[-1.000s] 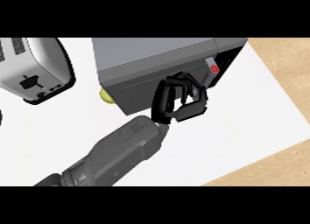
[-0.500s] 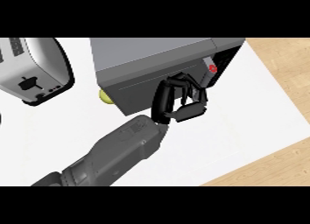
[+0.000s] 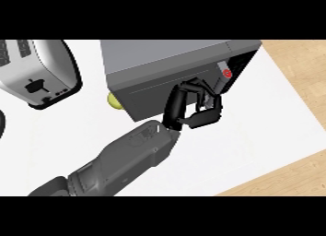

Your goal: Pick up the milk, place it into the microwave and close the microwave

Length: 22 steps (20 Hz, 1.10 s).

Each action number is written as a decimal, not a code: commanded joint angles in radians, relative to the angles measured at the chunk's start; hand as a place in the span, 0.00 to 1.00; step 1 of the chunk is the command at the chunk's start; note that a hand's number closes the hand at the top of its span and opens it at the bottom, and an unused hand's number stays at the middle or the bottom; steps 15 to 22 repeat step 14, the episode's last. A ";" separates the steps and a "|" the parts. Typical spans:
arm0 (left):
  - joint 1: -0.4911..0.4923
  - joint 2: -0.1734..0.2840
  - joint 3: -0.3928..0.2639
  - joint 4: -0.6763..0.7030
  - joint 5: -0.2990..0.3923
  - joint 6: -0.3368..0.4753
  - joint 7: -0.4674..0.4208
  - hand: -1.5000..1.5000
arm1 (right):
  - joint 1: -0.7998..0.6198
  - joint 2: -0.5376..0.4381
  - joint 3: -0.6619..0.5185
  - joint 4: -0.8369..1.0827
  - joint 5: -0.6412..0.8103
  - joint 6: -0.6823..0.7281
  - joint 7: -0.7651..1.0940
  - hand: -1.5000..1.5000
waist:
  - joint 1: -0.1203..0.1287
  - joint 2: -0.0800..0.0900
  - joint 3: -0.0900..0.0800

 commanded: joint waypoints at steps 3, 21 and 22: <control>0.007 0.001 0.050 0.168 0.057 0.047 0.057 1.00 | 0.001 -0.034 -0.033 -0.018 -0.029 0.001 0.011 0.00 | 0.034 0.009 -0.005; 0.029 0.005 0.023 0.182 0.124 0.008 0.041 0.00 | 0.065 -0.049 -0.066 -0.062 -0.072 -0.020 0.032 0.00 | 0.076 0.000 -0.006; 0.029 0.005 0.023 0.182 0.124 0.008 0.041 0.00 | 0.065 -0.049 -0.066 -0.062 -0.072 -0.020 0.032 0.00 | 0.076 0.000 -0.006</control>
